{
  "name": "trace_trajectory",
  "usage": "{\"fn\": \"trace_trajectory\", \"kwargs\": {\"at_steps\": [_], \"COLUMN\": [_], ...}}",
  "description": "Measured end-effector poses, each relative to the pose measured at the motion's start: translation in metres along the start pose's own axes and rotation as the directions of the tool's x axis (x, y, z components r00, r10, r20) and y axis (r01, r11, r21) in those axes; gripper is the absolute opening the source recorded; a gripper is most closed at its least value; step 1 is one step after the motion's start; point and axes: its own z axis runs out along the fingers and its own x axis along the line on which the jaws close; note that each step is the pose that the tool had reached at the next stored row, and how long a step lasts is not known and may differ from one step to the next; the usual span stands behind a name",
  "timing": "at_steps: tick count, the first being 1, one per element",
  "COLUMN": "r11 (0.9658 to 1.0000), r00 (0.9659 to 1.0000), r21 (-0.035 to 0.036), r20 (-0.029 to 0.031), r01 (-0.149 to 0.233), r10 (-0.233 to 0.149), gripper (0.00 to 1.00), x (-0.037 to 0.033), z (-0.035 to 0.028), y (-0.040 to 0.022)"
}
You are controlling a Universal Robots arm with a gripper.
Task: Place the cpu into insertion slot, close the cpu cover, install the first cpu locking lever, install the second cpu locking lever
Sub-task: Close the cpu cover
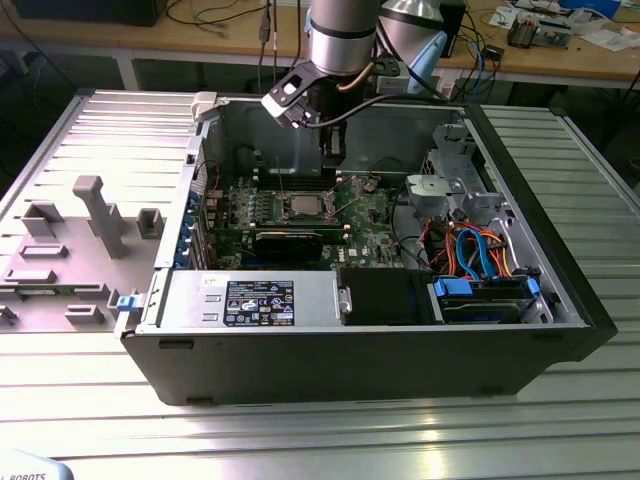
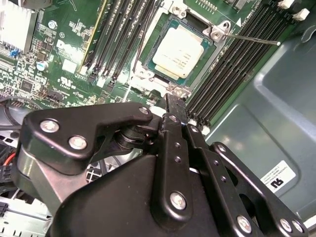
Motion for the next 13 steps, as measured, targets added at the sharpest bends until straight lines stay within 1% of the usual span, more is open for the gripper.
{"fn": "trace_trajectory", "kwargs": {"at_steps": [13], "r11": [1.0], "r00": [1.0], "r21": [0.0], "r20": [0.0], "r01": [0.0], "r10": [0.0], "gripper": [0.11], "x": [0.0], "z": [0.0], "y": [0.0067]}}
